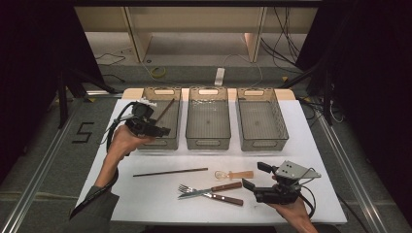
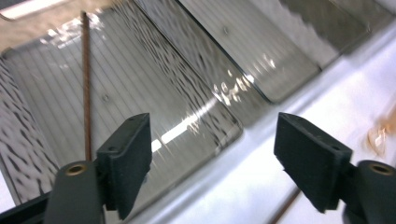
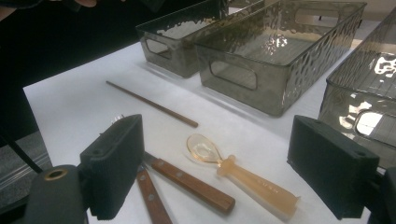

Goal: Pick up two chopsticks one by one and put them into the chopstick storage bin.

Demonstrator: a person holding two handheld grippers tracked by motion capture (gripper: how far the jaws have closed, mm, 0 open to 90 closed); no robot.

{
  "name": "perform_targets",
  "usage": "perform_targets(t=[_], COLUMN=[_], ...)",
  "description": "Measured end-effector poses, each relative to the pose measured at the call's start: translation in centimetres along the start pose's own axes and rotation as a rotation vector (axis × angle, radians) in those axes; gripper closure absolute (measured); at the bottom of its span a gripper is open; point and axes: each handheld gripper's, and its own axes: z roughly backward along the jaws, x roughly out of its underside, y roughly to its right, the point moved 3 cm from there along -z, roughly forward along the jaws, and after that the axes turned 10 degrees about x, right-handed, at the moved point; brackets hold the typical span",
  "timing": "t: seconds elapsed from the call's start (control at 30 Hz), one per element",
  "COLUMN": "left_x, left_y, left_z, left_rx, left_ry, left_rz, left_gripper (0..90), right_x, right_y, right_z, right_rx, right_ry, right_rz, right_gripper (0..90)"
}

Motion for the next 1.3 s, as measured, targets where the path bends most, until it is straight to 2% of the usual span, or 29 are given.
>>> perform_targets(t=[0.03, 0.1, 0.13, 0.27, 0.37, 0.47, 0.7, 0.9, 1.13, 1.3], left_x=[0.0, 0.1, 0.1, 0.5, 0.9, 1.4, 2.5, 3.3, 4.2, 5.0], left_y=[0.3, 1.2, 1.5, 1.9, 2.1, 2.4, 2.7, 3.1, 3.6, 3.4], left_z=[0.1, 0.3, 0.3, 0.5, 0.4, 0.1, -1.0, -1.8, -3.1, -3.9], left_rx=[-0.007, 0.030, 0.028, 0.029, 0.038, 0.051, 0.045, 0.067, 0.060, 0.043], left_ry=[0.006, 0.003, -0.001, -0.012, -0.039, -0.082, -0.178, -0.242, -0.334, -0.410], left_rz=[-0.010, -0.029, -0.037, -0.058, -0.069, -0.088, -0.114, -0.134, -0.157, -0.177], left_gripper=[25.0, 24.5, 23.4, 21.7, 21.4, 19.5, 17.5, 16.2, 16.1, 18.9], right_x=[0.0, 0.0, -0.1, 0.0, 0.0, 0.0, 0.0, 0.0, -0.1, -0.1], right_y=[-0.1, -0.1, -0.2, -0.2, -0.2, -0.2, -0.2, -0.2, -0.3, -0.3], right_z=[0.0, 0.1, 0.1, 0.1, 0.1, 0.1, 0.2, 0.2, 0.2, 0.2], right_rx=[-0.001, -0.001, -0.002, -0.003, -0.003, -0.002, 0.000, -0.002, -0.004, -0.006], right_ry=[0.003, 0.003, 0.004, 0.005, 0.004, 0.004, 0.004, 0.003, 0.006, 0.004], right_rz=[0.001, 0.009, 0.007, 0.009, 0.007, 0.008, 0.012, 0.013, 0.016, 0.017], right_gripper=[19.3, 19.3, 19.3, 19.2, 19.2, 19.3, 19.2, 19.3, 19.3, 19.3])
